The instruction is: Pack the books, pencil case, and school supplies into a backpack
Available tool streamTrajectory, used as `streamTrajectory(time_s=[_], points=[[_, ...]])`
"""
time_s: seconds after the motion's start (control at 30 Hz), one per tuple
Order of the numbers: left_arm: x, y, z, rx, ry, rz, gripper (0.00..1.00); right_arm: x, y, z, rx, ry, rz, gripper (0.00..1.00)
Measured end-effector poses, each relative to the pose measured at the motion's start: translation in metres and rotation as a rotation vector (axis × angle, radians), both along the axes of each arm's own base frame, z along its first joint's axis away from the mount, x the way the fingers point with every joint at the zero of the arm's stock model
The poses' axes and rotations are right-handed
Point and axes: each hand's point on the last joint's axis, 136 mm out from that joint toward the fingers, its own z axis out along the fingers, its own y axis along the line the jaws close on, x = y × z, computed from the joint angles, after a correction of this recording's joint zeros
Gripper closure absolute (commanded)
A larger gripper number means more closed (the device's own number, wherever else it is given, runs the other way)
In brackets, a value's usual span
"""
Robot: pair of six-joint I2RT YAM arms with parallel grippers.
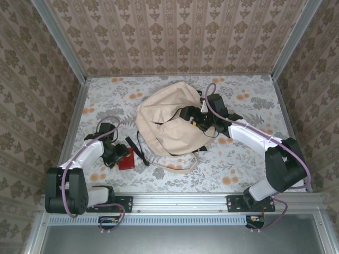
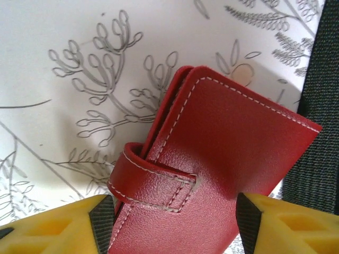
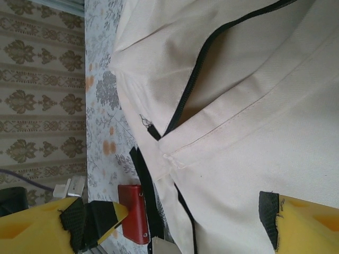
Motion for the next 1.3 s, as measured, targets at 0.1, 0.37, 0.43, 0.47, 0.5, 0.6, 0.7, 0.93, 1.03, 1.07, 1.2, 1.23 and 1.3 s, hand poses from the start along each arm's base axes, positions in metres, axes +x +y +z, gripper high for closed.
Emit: streamTrajectory(time_s=[0.1,0.37,0.43,0.47,0.5,0.6,0.7,0.93,1.03,1.07,1.2,1.23,1.3], points=[[0.002,-0.013,0.000,-0.031,-0.011,-0.039,0.45,-0.002,0.021,0.007,-0.022,-0.019,0.059,0.22],[0.005,-0.040,-0.009,-0.096,0.015,-0.117,0.51,-0.042,0.117,-0.011,-0.155,-0.042,0.329,0.48],[0.007,-0.040,-0.008,-0.097,0.011,-0.117,0.53,-0.059,0.139,-0.024,-0.202,-0.034,0.397,0.54],[0.007,-0.040,-0.008,-0.097,0.011,-0.117,0.53,-0.065,0.148,-0.030,-0.224,-0.030,0.424,0.58],[0.007,-0.040,-0.007,-0.097,0.010,-0.116,0.54,-0.073,0.157,-0.036,-0.246,-0.026,0.456,0.63],[0.010,-0.037,-0.002,-0.105,-0.017,-0.098,0.54,-0.087,0.179,-0.054,-0.289,-0.007,0.526,0.72],[0.017,-0.029,0.008,-0.126,-0.061,-0.055,0.55,-0.090,0.193,-0.072,-0.314,0.023,0.562,0.75],[0.021,-0.016,0.014,-0.174,-0.094,0.021,0.55,-0.089,0.219,-0.102,-0.363,0.069,0.618,0.71],[0.017,-0.015,0.010,-0.188,-0.082,0.036,0.55,-0.088,0.222,-0.109,-0.389,0.079,0.625,0.70],[0.017,-0.015,0.009,-0.192,-0.081,0.039,0.55,-0.087,0.224,-0.110,-0.396,0.080,0.627,0.70],[0.018,-0.015,0.007,-0.199,-0.079,0.041,0.55,-0.084,0.225,-0.121,-0.421,0.096,0.628,0.72],[0.019,-0.015,0.006,-0.199,-0.078,0.040,0.55,-0.083,0.224,-0.124,-0.429,0.102,0.625,0.72],[0.020,-0.016,0.004,-0.205,-0.077,0.038,0.54,-0.081,0.219,-0.132,-0.449,0.116,0.617,0.71]])
